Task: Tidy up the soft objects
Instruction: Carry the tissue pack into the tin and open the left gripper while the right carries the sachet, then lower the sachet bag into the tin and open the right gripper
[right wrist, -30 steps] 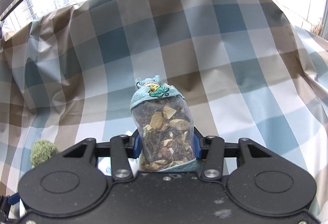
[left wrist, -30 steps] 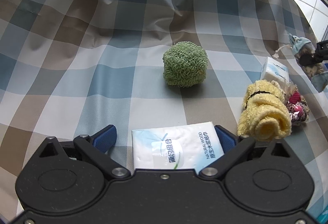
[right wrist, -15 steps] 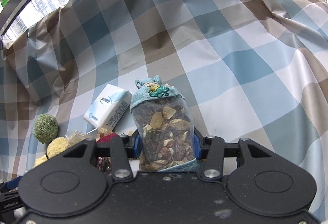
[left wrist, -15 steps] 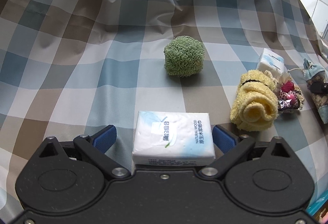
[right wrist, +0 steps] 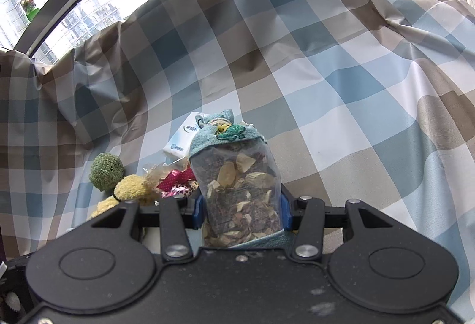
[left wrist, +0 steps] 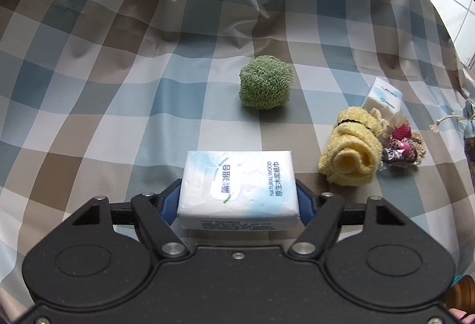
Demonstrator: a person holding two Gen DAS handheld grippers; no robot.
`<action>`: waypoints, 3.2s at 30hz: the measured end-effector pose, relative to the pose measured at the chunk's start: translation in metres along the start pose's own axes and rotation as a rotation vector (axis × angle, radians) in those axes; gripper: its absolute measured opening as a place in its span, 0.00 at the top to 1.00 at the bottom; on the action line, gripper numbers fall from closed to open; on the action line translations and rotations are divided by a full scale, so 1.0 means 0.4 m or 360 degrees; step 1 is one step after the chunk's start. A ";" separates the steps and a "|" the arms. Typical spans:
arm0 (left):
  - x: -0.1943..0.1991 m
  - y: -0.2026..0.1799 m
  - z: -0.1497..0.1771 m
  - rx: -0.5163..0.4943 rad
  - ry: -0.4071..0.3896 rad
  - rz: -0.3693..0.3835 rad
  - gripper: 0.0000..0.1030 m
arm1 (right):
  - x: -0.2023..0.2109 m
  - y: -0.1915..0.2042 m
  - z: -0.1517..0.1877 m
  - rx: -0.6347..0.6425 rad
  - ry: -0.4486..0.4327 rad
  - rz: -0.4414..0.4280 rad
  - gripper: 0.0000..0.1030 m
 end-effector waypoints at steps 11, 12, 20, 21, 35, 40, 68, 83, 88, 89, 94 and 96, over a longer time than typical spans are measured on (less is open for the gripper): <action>0.267 -0.089 0.089 0.0017 -0.0114 0.0101 0.32 | 0.246 0.043 0.083 0.0050 -0.0141 -0.0191 0.55; 0.288 -0.100 0.104 0.0014 -0.0116 0.0119 0.32 | 0.268 0.045 0.097 0.0045 -0.0147 -0.0218 0.55; 0.382 -0.173 0.250 -0.0085 -0.0095 0.0189 0.32 | 0.380 0.035 0.196 0.0025 -0.0169 -0.0277 0.55; 0.384 -0.177 0.269 -0.0094 -0.0084 0.0179 0.32 | 0.388 0.032 0.212 0.0038 -0.0170 -0.0264 0.55; 0.327 -0.162 0.564 -0.0130 0.0314 0.0162 0.32 | 0.367 0.014 0.330 0.0126 -0.0033 -0.0137 0.55; 0.290 -0.148 0.585 -0.0105 0.0369 0.0125 0.32 | 0.367 0.041 0.335 0.0160 -0.0015 -0.0151 0.55; 0.332 -0.115 0.431 0.0068 0.0091 0.0102 0.24 | 0.280 -0.010 0.252 0.0332 -0.0143 0.0136 0.55; 0.326 -0.120 0.413 0.0069 0.0083 0.0096 0.24 | 0.261 -0.012 0.429 0.0343 0.0251 -0.0008 0.55; 0.327 -0.121 0.412 0.0066 0.0083 0.0095 0.24 | 0.297 0.002 0.443 0.0337 0.0252 -0.0066 0.54; 0.327 -0.122 0.412 0.0065 0.0082 0.0095 0.24 | 0.305 0.006 0.435 0.0337 0.0236 -0.0075 0.53; 0.329 -0.126 0.410 0.0063 0.0082 0.0091 0.24 | 0.346 0.031 0.399 0.0386 0.0099 -0.0076 0.29; 0.330 -0.126 0.410 0.0064 0.0080 0.0088 0.23 | 0.361 0.037 0.384 0.0413 0.0039 -0.0053 0.26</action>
Point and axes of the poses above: each gripper's, at about its wrist camera, not at the fingertips, and x roughly against the way its jaws point, y to its left, z to its underside, the point moved 10 cm from there along -x, roughly the way its jaws point, and after that the axes turned 6 degrees about y, right-handed, at the moved point
